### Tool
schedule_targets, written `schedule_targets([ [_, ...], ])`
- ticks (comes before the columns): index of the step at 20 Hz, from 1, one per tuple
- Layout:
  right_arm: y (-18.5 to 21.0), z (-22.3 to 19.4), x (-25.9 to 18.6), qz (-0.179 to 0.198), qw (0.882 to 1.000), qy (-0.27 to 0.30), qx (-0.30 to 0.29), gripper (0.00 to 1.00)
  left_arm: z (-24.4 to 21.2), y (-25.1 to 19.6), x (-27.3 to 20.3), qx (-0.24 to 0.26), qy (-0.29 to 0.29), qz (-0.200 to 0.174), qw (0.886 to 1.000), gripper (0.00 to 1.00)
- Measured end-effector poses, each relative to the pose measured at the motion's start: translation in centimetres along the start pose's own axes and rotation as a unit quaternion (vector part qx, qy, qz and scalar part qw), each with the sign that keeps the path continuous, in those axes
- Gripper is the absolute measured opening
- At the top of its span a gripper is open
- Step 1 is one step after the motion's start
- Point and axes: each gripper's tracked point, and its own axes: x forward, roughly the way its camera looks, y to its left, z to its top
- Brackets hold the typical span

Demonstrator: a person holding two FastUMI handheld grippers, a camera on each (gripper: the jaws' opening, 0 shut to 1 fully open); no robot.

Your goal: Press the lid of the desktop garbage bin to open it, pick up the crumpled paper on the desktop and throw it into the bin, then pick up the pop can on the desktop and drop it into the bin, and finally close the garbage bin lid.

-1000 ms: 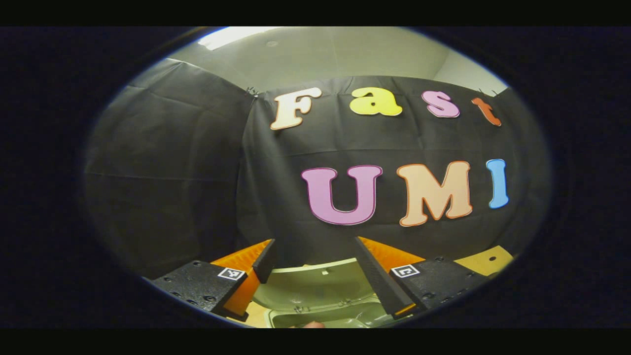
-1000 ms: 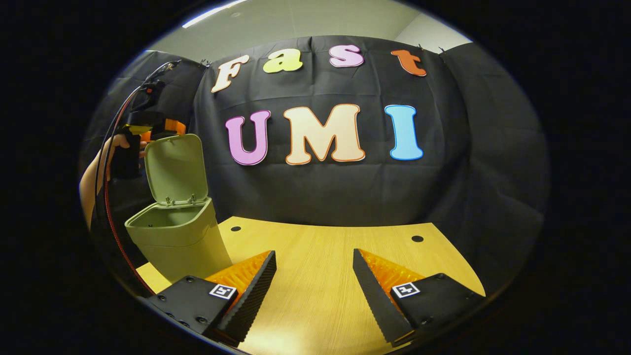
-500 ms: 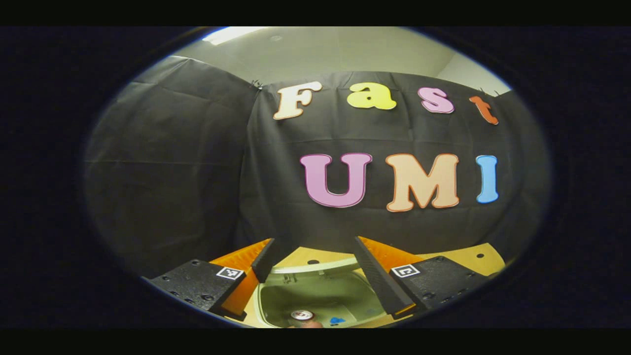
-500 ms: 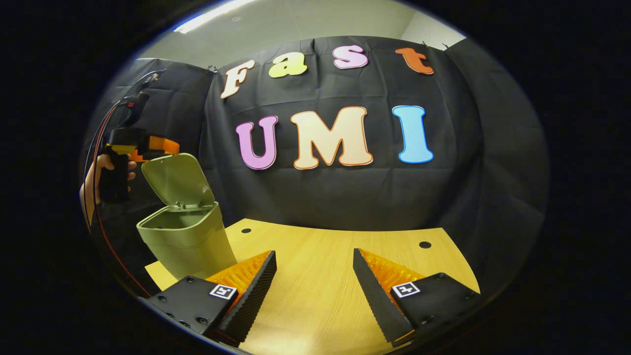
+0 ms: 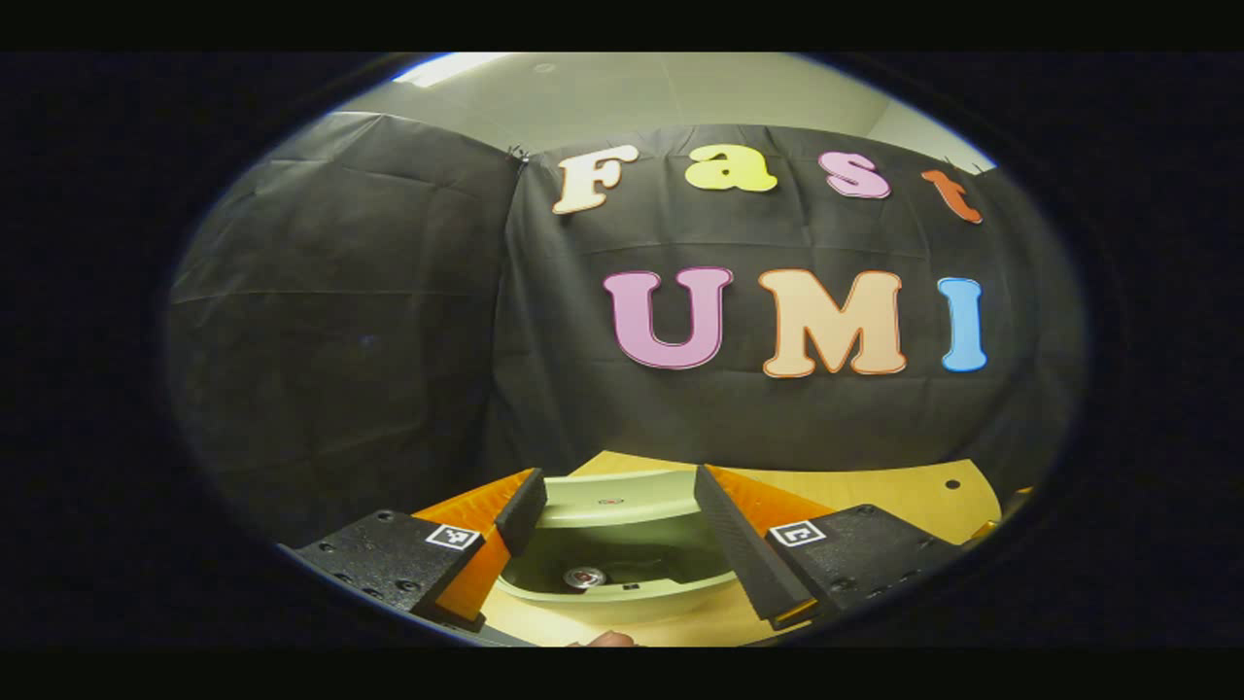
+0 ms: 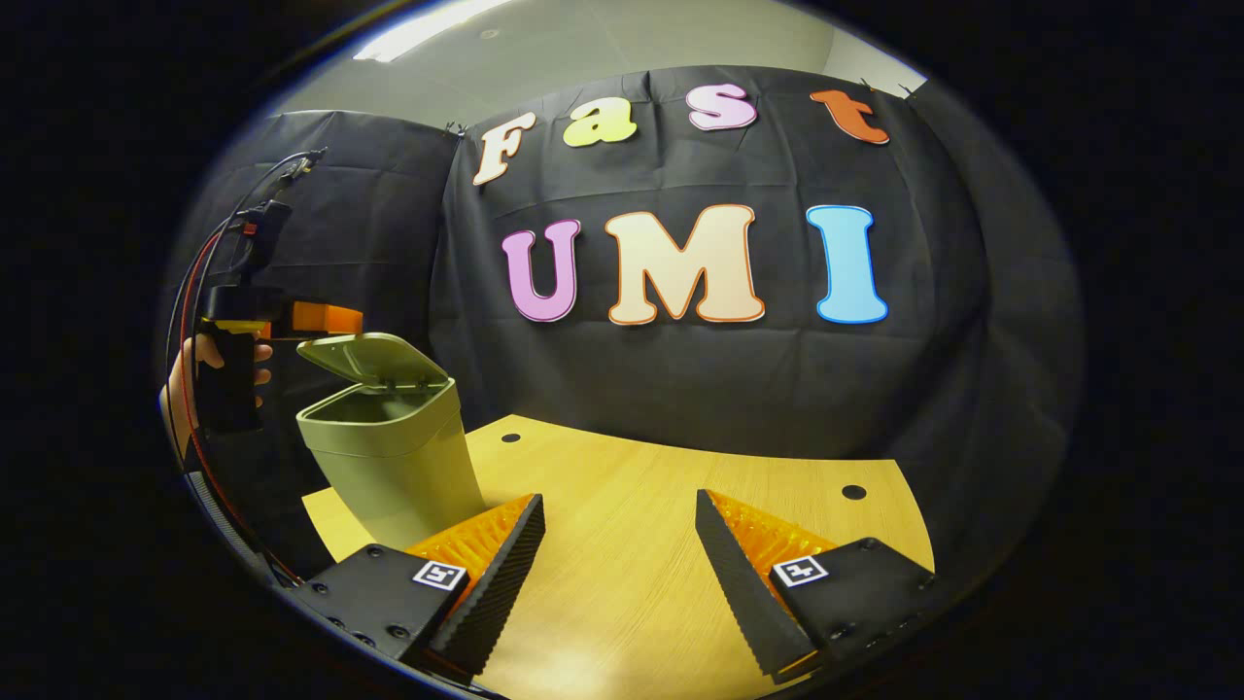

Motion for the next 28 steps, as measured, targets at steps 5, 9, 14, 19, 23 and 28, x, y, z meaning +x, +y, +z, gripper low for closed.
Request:
schedule_targets([
  [5,-0.6,-0.5,-0.8,0.010,1.000,0.008,-0.015,0.98,-2.6,-0.8,-1.0,-0.001,0.013,0.010,1.000,0.94],
  [9,-1.1,-0.5,-0.9,0.014,1.000,0.004,-0.018,0.98,-5.1,-1.1,-1.2,0.000,0.036,0.016,0.999,0.94],
  [14,-0.5,-0.9,-0.6,0.023,1.000,0.010,-0.018,0.98,-7.3,-0.7,-1.3,-0.010,0.064,0.020,0.998,0.98],
  [19,0.2,-0.9,0.0,0.030,0.999,0.004,-0.022,0.98,-9.1,-0.8,-1.5,-0.006,0.093,0.017,0.996,0.93],
  [23,0.7,-1.5,0.7,0.036,0.999,0.007,-0.007,0.98,-9.4,-0.8,-1.6,-0.003,0.095,0.009,0.995,0.93],
  [28,1.4,-2.7,1.7,0.048,0.998,0.021,0.033,0.99,-9.4,-1.0,-1.9,0.049,0.085,0.010,0.995,0.96],
])
